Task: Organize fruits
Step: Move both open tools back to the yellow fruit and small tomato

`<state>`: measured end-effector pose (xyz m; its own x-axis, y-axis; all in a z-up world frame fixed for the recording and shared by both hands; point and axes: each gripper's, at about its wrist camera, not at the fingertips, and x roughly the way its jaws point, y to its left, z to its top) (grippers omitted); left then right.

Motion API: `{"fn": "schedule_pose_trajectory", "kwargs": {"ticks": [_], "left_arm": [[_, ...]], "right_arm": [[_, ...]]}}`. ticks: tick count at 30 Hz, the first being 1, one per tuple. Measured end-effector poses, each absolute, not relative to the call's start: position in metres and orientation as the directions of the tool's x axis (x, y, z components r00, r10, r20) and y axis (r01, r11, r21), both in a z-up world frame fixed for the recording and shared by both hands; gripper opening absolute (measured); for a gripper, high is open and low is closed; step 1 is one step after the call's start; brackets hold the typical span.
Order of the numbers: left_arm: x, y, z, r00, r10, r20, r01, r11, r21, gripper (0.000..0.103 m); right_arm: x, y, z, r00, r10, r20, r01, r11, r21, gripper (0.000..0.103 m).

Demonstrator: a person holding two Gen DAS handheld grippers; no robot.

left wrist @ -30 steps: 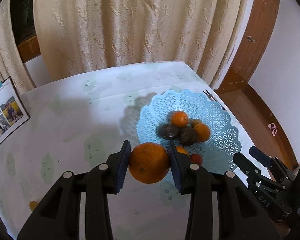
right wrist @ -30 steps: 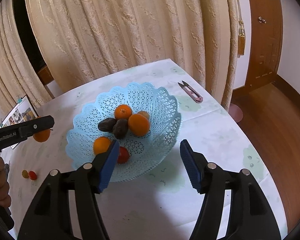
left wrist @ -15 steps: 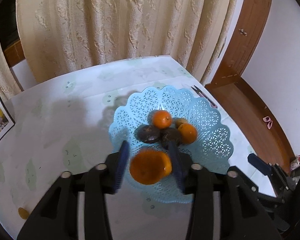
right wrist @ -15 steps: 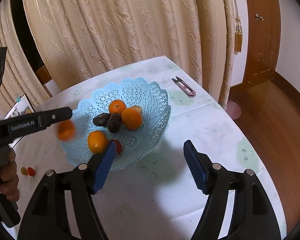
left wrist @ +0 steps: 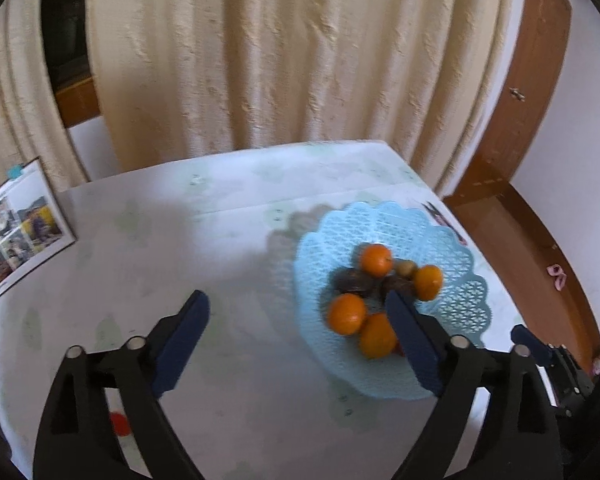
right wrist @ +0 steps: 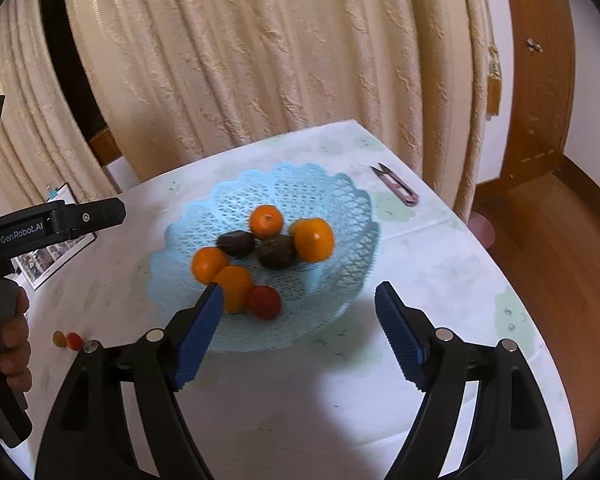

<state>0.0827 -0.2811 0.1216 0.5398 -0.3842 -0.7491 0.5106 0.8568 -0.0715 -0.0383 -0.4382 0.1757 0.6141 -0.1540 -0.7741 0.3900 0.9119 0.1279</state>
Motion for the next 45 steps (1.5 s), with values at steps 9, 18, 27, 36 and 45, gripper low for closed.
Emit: {"fn": "schedule_pose_trajectory", "kwargs": {"ticks": [9,18,27,36,45], "left_arm": [[0.082,-0.228,0.122,0.568,-0.308,-0.763,0.405,0.912,-0.067,0.092],[0.082,-0.16,0.116,0.579,-0.228,-0.783,0.283,0.957,-0.069,0.092],[0.077,-0.1,0.109,0.582,-0.166,-0.796,0.19,0.98,-0.065,0.092],[0.074,-0.059,0.099,0.562,-0.141,-0.815,0.157,0.986,-0.062,0.092],[0.086,-0.035,0.072,0.501,-0.148,-0.853,0.151,0.985,-0.082,0.076]], "right_arm": [[-0.021,-0.404,0.179,0.631,-0.085,-0.771,0.303,0.942,0.143,0.083],[-0.006,-0.355,0.176,0.629,0.011,-0.777,0.186,0.969,0.165,0.096],[0.004,-0.315,0.174,0.621,0.064,-0.781,0.116,0.978,0.172,0.096],[0.013,-0.279,0.17,0.6,0.106,-0.793,0.057,0.983,0.174,0.096],[0.019,-0.251,0.158,0.558,0.127,-0.82,0.024,0.985,0.169,0.096]]}}
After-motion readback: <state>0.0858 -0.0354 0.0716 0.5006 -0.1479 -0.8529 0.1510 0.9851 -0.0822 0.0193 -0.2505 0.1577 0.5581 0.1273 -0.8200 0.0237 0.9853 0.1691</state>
